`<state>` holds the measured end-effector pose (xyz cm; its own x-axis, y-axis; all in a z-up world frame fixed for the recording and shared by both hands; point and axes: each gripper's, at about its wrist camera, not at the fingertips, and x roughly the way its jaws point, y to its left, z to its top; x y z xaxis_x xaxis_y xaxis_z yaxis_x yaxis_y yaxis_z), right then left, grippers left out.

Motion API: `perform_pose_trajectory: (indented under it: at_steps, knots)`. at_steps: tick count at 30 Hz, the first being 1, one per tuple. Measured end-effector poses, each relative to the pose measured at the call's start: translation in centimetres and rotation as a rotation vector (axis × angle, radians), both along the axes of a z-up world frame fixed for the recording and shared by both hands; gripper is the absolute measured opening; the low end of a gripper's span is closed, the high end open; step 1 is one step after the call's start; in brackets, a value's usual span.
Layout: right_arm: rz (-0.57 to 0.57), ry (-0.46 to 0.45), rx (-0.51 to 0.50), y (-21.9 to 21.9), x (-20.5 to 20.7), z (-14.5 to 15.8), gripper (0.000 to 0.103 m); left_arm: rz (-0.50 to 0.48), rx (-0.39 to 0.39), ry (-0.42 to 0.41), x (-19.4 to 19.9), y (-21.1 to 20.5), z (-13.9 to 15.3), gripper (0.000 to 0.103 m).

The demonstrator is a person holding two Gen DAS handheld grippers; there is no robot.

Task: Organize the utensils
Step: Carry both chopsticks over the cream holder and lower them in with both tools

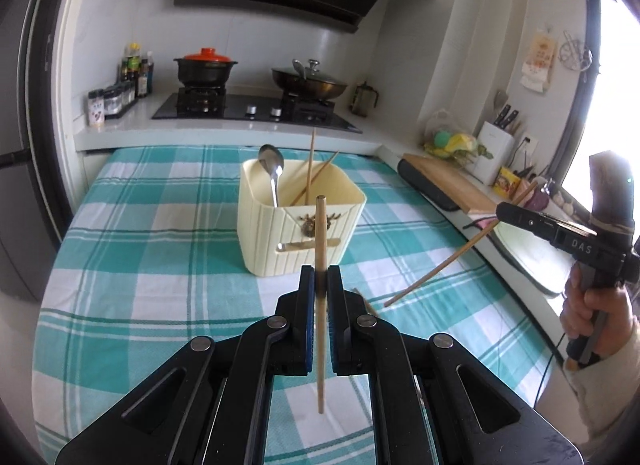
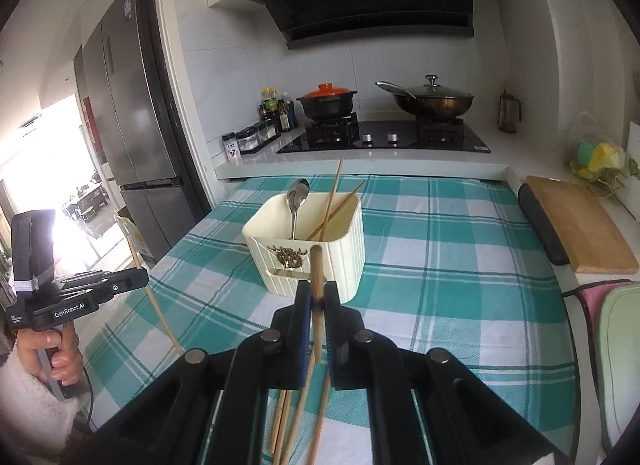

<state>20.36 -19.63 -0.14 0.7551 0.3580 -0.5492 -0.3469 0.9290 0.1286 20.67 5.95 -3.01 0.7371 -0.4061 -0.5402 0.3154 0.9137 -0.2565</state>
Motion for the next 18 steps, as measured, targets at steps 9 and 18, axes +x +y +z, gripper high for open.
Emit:
perform_pose_trajectory:
  at_steps: [9, 18]
  knots:
    - [0.005, -0.037, -0.013, 0.4, 1.0, 3.0, 0.007, -0.015, 0.002, -0.037, 0.1, 0.2, 2.4, 0.004]
    - [0.009, -0.131, -0.013, 1.5, 4.8, 7.6, 0.007, -0.005, -0.012, -0.155, 4.3, 0.9, 8.8, 0.004]
